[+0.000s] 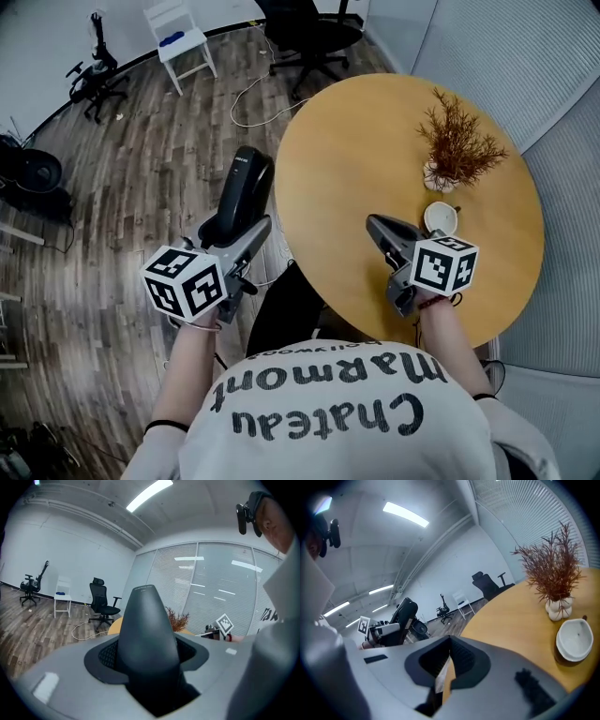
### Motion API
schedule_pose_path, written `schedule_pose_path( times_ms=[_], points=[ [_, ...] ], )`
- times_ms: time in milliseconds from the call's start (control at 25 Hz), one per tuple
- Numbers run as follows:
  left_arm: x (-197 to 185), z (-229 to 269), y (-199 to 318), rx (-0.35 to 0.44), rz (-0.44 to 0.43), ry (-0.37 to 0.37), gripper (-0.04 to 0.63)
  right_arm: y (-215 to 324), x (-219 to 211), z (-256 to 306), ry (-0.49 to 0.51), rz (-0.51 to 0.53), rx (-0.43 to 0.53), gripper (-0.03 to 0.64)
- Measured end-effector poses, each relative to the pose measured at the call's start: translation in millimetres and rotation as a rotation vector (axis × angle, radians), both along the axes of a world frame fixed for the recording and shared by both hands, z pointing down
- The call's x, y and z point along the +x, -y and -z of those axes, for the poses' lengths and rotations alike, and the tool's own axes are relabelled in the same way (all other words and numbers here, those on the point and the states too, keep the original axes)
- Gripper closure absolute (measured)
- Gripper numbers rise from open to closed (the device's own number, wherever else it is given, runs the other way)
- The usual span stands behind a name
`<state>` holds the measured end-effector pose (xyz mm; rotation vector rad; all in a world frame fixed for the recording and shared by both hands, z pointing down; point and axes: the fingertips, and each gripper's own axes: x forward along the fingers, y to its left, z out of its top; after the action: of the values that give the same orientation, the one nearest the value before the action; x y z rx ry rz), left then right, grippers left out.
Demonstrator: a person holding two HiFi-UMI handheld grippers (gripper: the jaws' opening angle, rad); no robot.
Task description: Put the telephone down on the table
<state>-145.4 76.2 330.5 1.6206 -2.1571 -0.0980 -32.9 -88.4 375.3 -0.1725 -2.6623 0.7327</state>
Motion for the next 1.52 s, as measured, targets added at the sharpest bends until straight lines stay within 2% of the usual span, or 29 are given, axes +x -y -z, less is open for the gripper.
schedule_pose_path(
  times_ms=[80,240,360,560,720,1040,1200,1320,1440,1520],
  points=[
    [-14,-8,19,0.001,-0.047,-0.004,0.304,16,-11,-10,-0.010,-0.042,-0.001,0.601],
    [-39,-36,58,-0.038,-0.214,0.035,0.304,43,-35,-23,-0.010,-0.123,-0.009,0.601],
    [-68,-59,84,-0.069,-0.305,0.018,0.304,61,-59,-31,-0.012,-0.195,-0.008,0.601],
    [-109,-77,125,-0.132,-0.501,0.016,0.304,82,-99,-59,-0.051,-0.341,-0.081,0.601],
    [-139,-85,154,-0.166,-0.608,0.000,0.304,89,-125,-69,-0.068,-0.434,-0.141,0.601],
    [-146,-115,218,-0.244,-0.810,0.010,0.304,110,-144,-63,-0.155,-0.588,-0.101,0.601],
    [-144,-131,253,-0.302,-0.904,0.058,0.304,119,-143,-71,-0.193,-0.644,-0.098,0.601],
    [-137,-148,275,-0.350,-0.958,0.069,0.304,123,-142,-80,-0.211,-0.653,-0.134,0.601],
    [-138,-168,292,-0.414,-0.986,0.088,0.304,126,-147,-78,-0.176,-0.676,-0.193,0.601],
    [-140,-181,301,-0.462,-0.994,0.100,0.304,127,-145,-80,-0.188,-0.691,-0.190,0.601]
  ],
)
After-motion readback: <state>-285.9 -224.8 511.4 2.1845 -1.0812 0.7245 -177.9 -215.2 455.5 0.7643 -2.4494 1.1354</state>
